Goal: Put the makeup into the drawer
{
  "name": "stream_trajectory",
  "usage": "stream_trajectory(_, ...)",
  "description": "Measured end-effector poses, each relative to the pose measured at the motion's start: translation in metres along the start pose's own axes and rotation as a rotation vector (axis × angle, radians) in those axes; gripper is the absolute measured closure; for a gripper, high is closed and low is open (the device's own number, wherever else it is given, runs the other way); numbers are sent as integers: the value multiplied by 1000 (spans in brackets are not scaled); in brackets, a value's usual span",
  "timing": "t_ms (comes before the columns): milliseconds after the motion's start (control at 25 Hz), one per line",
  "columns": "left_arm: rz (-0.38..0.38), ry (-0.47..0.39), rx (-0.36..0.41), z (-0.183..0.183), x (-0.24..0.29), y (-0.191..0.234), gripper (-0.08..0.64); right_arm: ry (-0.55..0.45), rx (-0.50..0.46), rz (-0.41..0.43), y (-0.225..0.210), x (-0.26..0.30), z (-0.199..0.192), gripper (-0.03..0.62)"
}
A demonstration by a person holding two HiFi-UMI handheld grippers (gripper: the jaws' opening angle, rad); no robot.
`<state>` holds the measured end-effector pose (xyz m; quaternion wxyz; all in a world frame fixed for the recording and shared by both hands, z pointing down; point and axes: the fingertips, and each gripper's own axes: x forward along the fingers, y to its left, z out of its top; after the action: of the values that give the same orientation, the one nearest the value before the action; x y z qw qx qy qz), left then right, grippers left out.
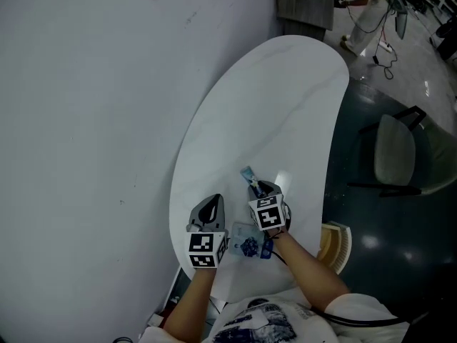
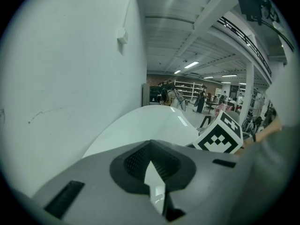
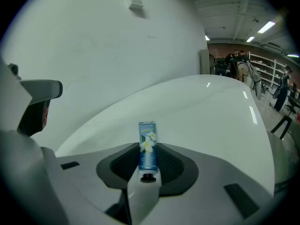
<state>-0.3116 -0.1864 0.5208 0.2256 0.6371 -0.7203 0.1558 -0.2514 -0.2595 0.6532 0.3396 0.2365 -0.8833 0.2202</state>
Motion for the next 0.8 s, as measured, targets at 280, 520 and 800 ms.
stream_trajectory(280,4,-11,-3,-8,-24,-4,526,-15,-14,-6,9,-32,-8,463)
stream_trajectory(520,-25,-40,13,-8,-48,-15,526,-56,-1,-33,16,-69,-6,463)
stream_trajectory(800,-62,-78,27,-9,-82,-21,526,-116,3,-59,34,-113,-5,463)
